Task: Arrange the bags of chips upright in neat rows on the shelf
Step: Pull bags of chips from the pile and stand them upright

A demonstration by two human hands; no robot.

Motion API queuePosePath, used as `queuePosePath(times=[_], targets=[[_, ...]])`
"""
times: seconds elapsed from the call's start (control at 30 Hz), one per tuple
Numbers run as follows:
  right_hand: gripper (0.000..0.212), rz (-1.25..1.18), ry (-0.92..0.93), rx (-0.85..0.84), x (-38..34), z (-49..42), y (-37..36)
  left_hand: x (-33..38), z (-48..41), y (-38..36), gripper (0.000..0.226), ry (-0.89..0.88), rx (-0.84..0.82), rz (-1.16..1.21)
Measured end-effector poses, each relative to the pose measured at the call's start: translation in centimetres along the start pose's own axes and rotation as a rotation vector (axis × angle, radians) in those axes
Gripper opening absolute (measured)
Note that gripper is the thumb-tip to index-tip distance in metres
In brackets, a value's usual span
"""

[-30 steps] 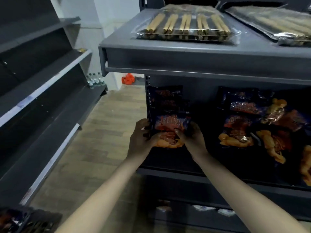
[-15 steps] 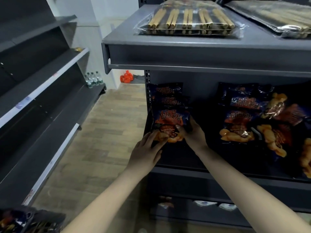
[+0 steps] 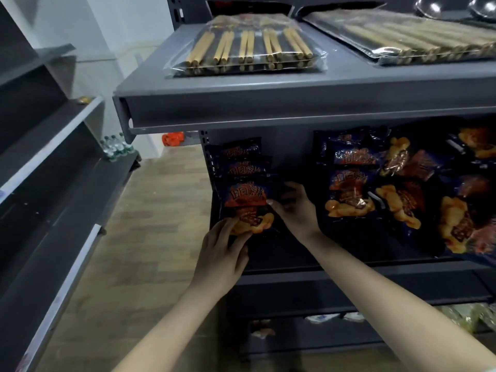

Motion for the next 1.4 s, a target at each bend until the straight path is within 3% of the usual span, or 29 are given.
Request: queuePosePath(times=[0.13, 0.27, 0.37, 0.5, 0.67, 0.83, 1.27, 1.4], targets=[[0.060, 0.111, 0.119, 0.037, -1.7, -0.3, 3.7, 2.5, -4.0, 1.7, 0.037, -0.117, 0.087, 0.046], [0.055, 0.370, 0.254, 0.090, -2.5, -0.2, 9.2, 6.1, -9.0, 2.6, 0.035, -0.208, 0.163, 0.065], [0.053, 0.579, 0.252, 0.110, -1.6, 0.6, 13.5, 9.0, -12.0, 2.3, 0.037, -0.282, 0.193, 0.070], [0.058, 0.774, 0.211, 0.129, 0.5, 2.8, 17.2, 12.6, -14.8, 0.7, 0.047, -0.382, 0.111, 0.023], [0.063, 0.915, 0.185, 0.135, 2.3, 5.1, 19.5, 15.5, -17.2, -2.4, 0.083, -0.441, -0.099, -0.100], [0.064, 0.934, 0.205, 0.139, 3.2, 6.0, 20.4, 16.6, -18.9, -5.3, 0.103, -0.368, -0.283, -0.178], [0.064, 0.931, 0.227, 0.077, 4.3, 5.7, 19.8, 16.1, -17.9, -6.4, 0.095, -0.294, -0.215, -0.062], [0.064, 0.932, 0.234, 0.048, 4.3, 5.0, 19.0, 15.3, -17.7, -6.4, 0.102, -0.319, -0.281, -0.053]])
Point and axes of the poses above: each hand's wrist, its own z-axis away from the middle knuckle, its own y-axis out of the back of the hand, x = y × z, the point moved 4 cm from there along -z, towards the middle knuckle, and after that the axes turned 9 degrees about -z, right-handed, at the moved point
